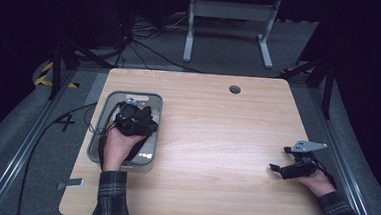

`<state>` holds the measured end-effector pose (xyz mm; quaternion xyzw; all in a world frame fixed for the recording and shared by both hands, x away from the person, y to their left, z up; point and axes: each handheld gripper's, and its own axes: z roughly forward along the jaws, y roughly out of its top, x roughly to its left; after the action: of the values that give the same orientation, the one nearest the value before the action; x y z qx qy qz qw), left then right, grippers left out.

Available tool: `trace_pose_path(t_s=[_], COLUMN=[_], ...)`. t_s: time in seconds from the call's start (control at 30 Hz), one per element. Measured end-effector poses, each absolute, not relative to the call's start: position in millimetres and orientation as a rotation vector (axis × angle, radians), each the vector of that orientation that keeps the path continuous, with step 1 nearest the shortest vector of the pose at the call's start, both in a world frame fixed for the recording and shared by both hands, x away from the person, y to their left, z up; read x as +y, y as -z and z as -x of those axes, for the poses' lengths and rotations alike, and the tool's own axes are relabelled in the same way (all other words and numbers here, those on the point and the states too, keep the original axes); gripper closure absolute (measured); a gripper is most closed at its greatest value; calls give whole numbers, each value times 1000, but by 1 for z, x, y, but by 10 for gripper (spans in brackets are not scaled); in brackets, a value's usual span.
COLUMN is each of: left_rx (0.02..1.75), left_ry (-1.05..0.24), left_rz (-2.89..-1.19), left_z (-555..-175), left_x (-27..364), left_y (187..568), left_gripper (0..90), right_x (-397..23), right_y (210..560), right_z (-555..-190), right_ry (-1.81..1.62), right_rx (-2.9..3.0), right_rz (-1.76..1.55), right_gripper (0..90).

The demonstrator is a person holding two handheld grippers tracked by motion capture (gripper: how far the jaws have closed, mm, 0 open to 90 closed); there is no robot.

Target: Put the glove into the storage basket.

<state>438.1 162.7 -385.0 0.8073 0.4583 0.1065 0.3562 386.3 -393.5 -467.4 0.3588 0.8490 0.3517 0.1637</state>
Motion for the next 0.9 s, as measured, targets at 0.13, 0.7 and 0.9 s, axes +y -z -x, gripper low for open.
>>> trace_pose_path(t_s=[0.13,0.7,0.9], left_rx=[1125,939,877], left_ry=[-260,-222,-188], left_rz=[-2063,-2112,-2156], left_z=[-435,-427,-425], left_x=[152,93,65], left_y=[377,366,371], left_gripper=[237,200,180], right_x=[-394,-394,-394], right_y=[467,467,467], right_z=[-386,-386,-386], right_ry=[-1003,-1003,-1003], right_rx=[2420,2420,2421], right_rz=[-1023,-1022,-1022], right_gripper=[43,43,43])
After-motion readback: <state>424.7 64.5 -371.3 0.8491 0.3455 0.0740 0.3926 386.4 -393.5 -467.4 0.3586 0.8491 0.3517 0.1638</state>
